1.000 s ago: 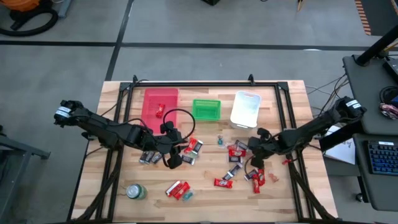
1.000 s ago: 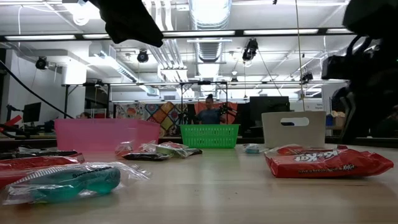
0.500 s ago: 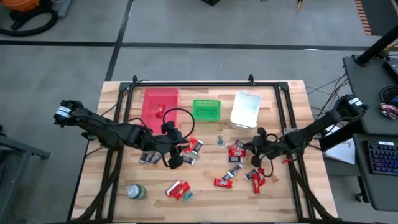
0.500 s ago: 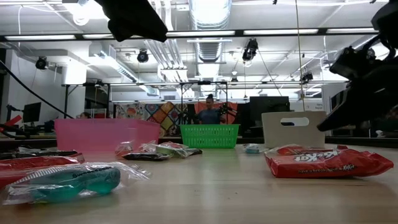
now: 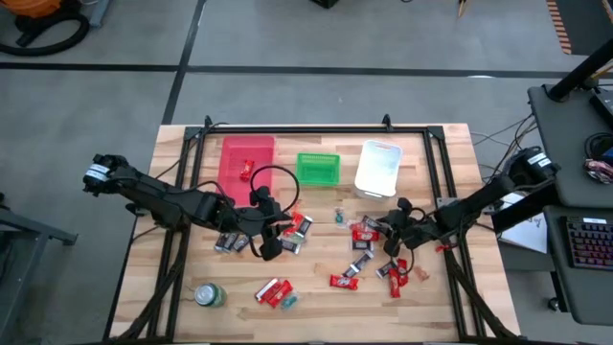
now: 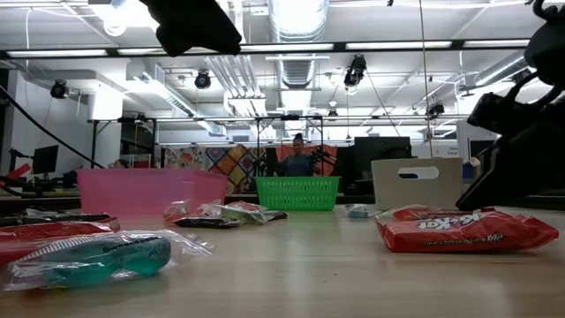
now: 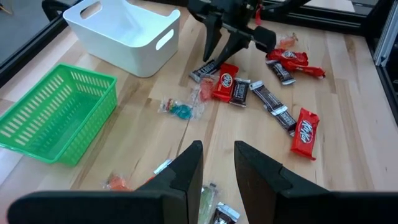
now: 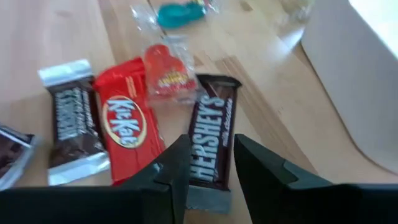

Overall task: Sort candy
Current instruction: Put the brown chocolate bar into the white bin

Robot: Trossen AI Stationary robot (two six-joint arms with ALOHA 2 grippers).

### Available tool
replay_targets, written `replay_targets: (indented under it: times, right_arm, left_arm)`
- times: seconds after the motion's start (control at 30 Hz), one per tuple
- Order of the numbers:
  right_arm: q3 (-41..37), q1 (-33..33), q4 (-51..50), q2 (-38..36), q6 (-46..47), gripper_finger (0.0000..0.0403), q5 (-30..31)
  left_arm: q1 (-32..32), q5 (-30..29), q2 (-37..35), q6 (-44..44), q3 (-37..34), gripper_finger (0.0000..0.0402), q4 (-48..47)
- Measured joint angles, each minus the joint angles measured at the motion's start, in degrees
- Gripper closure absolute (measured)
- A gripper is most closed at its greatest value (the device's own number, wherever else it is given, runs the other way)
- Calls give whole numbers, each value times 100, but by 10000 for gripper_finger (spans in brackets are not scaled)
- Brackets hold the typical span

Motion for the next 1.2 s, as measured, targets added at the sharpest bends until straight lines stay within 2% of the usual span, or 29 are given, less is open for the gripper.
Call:
replay_targets:
  times: [0.33, 0.47, 0.77, 1.2]
  right_arm:
    - [366, -2, 14, 674, 156, 284, 25]
    - [555, -2, -266, 676, 119, 283, -64]
    - [1120, -2, -1826, 671, 269, 284, -74]
    - [1041, -4, -1922, 655, 579, 296, -262]
  left_arm:
    - [-2, -4, 0, 3, 0, 325, 28]
    - [0, -2, 0, 5, 0, 325, 28]
    - [0, -2, 0, 5, 0, 325, 22]
    - [-1, -2, 0, 47, 0, 325, 18]
